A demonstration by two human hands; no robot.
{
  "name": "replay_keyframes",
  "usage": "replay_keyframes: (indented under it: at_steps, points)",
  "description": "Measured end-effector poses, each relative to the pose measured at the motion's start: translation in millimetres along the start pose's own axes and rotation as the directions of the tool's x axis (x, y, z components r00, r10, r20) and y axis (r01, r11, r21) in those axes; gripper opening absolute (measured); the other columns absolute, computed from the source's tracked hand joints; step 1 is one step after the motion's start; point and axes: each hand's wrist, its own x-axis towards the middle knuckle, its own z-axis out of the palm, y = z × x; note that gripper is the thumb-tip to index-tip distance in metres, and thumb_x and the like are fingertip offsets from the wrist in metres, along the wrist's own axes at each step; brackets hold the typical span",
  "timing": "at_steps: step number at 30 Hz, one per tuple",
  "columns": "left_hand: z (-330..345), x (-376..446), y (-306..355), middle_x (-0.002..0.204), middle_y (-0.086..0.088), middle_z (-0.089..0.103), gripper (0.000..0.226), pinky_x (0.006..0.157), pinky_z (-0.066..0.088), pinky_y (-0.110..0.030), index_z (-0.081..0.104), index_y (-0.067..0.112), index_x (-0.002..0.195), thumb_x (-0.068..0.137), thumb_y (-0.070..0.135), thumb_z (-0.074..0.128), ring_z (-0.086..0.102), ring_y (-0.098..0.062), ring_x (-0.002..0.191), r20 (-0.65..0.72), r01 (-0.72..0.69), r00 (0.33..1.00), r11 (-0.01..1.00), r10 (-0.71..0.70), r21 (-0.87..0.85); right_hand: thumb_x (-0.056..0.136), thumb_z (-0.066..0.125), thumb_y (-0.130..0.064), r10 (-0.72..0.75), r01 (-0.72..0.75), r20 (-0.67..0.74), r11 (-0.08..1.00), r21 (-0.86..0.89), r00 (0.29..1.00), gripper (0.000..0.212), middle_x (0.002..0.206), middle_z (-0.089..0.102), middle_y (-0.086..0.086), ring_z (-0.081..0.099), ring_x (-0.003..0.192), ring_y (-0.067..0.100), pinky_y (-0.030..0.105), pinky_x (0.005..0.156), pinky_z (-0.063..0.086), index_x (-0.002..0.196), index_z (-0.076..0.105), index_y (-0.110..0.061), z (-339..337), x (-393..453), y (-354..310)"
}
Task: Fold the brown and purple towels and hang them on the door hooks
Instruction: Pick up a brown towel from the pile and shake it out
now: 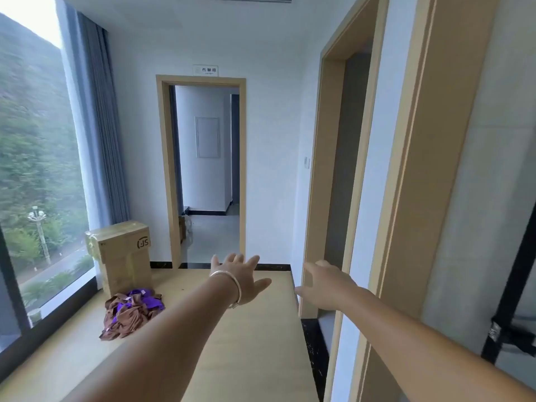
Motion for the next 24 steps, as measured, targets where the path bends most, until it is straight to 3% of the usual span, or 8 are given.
replay_keyframes:
  at_steps: [8,14,24]
  points:
    - [3.3,89.3,-12.2,0.156,-0.004,0.024,0.071,0.115,0.005,-0.058,0.013,0.032,0.152,0.093,0.068,0.025,0.011,-0.024,0.147,0.0,0.013,1.0,0.999,-0.013,0.034,0.089,0.047,-0.06,-0.014,0.015,0.039,0.999,-0.037,0.999,0.072,0.15,0.032,0.0,0.04,0.132,0.024,0.041,0.101,0.041,0.15,0.024,-0.028,15.2,100.7,9.6]
    - [-7.4,176.9,-8.1,0.157,-0.005,0.023,0.07,0.117,0.003,-0.058,0.011,0.031,0.152,0.094,0.066,0.025,0.008,-0.024,0.148,-0.006,0.059,0.998,0.997,-0.059,0.052,0.091,0.047,-0.058,-0.056,0.056,0.036,0.998,-0.002,0.998,0.073,0.155,0.025,0.0,0.032,0.138,0.023,0.039,0.105,0.036,0.152,0.02,-0.027,3.2,193.1,38.5]
    - [-2.9,304.4,6.5,0.157,-0.006,0.022,0.07,0.117,0.001,-0.058,0.009,0.031,0.153,0.094,0.065,0.024,0.008,-0.025,0.148,0.023,0.062,0.998,0.994,-0.064,0.086,0.092,0.046,-0.054,-0.054,0.054,0.063,0.999,0.005,0.996,0.071,0.152,0.027,0.002,0.036,0.133,0.022,0.038,0.102,0.039,0.151,0.021,-0.025,-5.6,320.5,88.8]
